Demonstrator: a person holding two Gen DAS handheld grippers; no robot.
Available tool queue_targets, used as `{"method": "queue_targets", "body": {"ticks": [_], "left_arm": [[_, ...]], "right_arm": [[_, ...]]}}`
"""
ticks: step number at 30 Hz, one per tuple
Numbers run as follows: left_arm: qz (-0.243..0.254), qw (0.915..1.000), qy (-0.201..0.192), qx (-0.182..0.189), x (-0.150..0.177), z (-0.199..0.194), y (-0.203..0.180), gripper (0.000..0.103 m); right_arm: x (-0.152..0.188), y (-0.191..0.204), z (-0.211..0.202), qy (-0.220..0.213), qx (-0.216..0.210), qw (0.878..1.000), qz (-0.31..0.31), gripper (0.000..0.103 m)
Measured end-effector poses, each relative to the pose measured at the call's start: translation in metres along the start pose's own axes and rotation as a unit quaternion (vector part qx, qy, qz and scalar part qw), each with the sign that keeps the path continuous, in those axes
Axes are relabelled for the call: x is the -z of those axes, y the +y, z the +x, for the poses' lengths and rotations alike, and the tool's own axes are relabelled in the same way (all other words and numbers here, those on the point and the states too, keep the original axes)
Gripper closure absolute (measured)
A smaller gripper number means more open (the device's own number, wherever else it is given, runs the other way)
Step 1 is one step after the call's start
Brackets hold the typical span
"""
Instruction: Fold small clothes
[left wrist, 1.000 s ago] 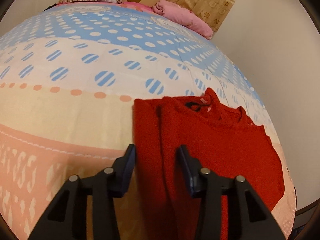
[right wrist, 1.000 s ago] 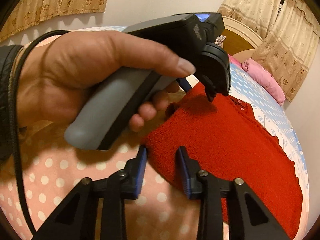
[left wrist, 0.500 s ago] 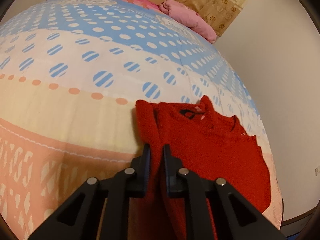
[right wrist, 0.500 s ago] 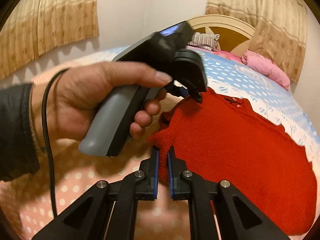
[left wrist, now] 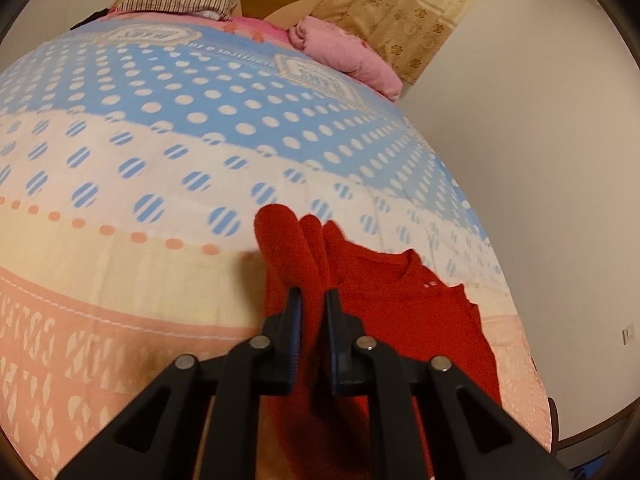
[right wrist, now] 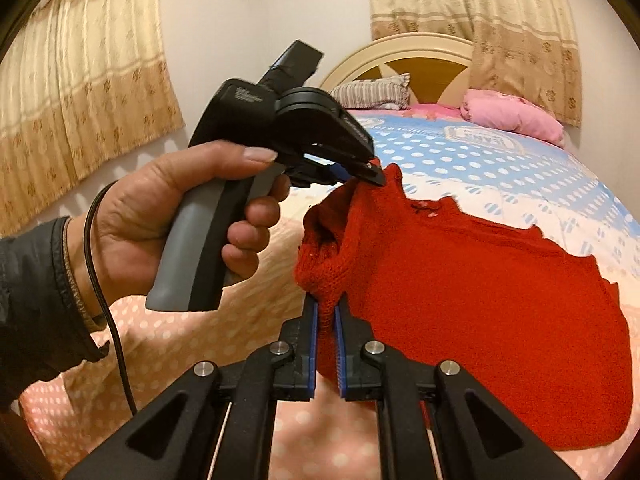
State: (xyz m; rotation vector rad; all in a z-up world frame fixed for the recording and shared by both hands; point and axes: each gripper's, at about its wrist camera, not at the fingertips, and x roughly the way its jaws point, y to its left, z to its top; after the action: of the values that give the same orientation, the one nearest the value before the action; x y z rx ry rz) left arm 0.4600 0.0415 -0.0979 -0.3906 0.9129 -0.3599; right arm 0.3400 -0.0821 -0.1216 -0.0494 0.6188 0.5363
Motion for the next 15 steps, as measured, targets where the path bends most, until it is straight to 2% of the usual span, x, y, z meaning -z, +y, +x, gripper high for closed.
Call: {"method": "queue_targets", "body": {"ticks": [15], "left_arm": [[0.047,0.9988,0.004,0.011,0.003,0.012,-0.074,0.091]], "right_arm": [[0.016,-0.047,-0.038,-0.029,0.004,0.998,0.049,0.096]]}}
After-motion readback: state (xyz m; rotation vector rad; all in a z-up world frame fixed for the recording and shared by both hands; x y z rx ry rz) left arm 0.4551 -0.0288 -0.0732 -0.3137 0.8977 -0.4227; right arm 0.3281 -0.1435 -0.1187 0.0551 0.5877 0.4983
